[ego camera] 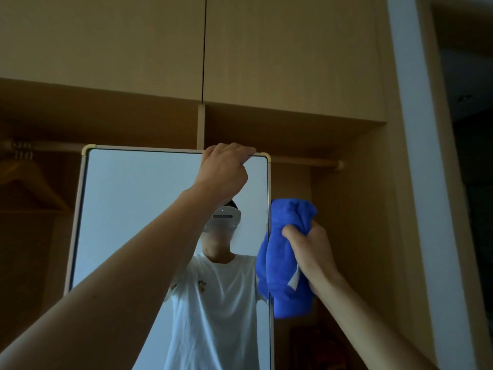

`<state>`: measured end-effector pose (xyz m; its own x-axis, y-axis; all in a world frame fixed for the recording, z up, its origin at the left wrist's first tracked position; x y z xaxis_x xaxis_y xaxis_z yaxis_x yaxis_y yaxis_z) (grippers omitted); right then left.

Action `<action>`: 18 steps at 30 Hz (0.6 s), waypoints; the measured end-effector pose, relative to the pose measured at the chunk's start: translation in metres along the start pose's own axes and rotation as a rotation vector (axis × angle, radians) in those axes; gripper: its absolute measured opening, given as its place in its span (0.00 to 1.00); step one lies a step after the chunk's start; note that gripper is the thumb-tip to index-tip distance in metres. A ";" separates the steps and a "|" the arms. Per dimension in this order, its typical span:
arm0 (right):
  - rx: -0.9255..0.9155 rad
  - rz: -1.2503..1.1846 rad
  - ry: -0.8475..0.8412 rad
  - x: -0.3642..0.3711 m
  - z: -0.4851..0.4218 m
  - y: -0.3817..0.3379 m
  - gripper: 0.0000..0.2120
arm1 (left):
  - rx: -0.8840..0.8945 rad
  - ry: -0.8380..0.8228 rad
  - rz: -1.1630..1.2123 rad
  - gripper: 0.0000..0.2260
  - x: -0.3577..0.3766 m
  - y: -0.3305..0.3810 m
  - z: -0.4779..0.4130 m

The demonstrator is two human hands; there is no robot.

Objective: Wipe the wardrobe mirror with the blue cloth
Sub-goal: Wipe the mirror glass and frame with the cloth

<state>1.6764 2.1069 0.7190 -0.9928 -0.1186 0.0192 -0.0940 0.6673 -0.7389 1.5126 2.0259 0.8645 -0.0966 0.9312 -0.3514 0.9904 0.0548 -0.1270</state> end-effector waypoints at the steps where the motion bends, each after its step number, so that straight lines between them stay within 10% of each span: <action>1: 0.000 -0.021 0.024 0.001 -0.007 -0.010 0.06 | -0.008 0.008 0.007 0.22 0.000 0.001 0.000; 18: -0.351 0.161 -0.112 0.007 -0.101 -0.122 0.09 | 0.042 -0.130 0.008 0.28 -0.013 -0.016 0.000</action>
<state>1.6735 2.0989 0.8771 -0.9844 -0.0586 -0.1660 0.0229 0.8922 -0.4510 1.4980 2.0133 0.8714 -0.1039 0.8770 -0.4692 0.9864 0.0305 -0.1614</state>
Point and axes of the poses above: each hand's wrist, its own z-axis away from the middle knuckle, its own x-axis out of the palm, y = z × x, the point moved 4 cm from there along -z, towards the middle knuckle, and after that the axes turned 7 degrees about -z, right-handed, at the moved point
